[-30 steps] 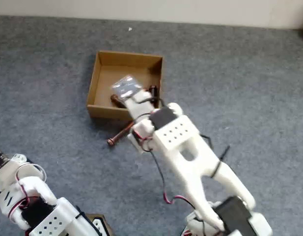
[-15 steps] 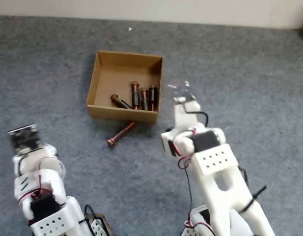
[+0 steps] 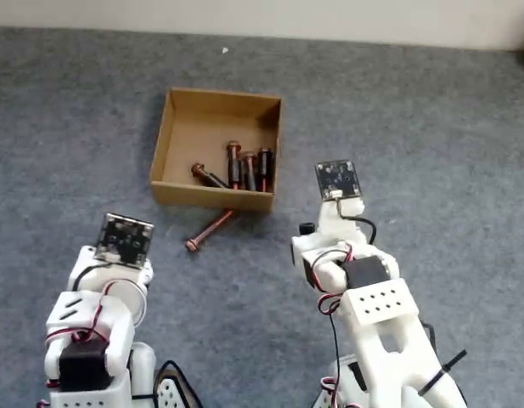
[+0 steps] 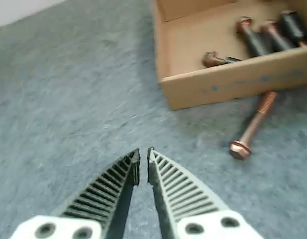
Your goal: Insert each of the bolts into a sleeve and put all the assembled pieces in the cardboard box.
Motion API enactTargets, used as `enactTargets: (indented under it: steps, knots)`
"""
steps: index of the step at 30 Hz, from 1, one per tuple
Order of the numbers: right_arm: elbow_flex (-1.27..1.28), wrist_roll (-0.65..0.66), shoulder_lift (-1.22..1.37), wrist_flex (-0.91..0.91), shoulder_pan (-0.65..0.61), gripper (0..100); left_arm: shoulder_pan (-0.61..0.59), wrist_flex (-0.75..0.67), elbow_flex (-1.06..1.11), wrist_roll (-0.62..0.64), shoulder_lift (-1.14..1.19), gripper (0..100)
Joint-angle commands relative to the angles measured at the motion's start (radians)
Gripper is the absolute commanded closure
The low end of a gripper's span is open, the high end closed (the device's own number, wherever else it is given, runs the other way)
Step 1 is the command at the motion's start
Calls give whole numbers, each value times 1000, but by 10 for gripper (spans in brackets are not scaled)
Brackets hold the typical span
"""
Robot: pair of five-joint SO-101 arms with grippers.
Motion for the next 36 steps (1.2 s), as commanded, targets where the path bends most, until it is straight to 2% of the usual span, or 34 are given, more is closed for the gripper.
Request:
enactTargets:
  steps: [1,5,10,18,22,29,36]
  knots:
    - [-7,-12,-30,-30,15,995,76,-2,-59,-54,107,933]
    - [-5,-12,-30,-30,25,995,140,3,-160,-75,334,920]
    - [-5,-12,-30,-30,68,995,217,0,-328,-87,673,825]
    - [-5,-12,-30,-30,71,995,295,-26,-562,-78,1144,822]
    - [-5,-12,-30,-30,71,995,306,-75,-634,14,1299,818]
    - [-5,-12,-28,-30,71,995,340,-87,-769,14,1526,818]
    - [-4,-12,-28,-30,71,995,344,-164,-880,12,1790,822]
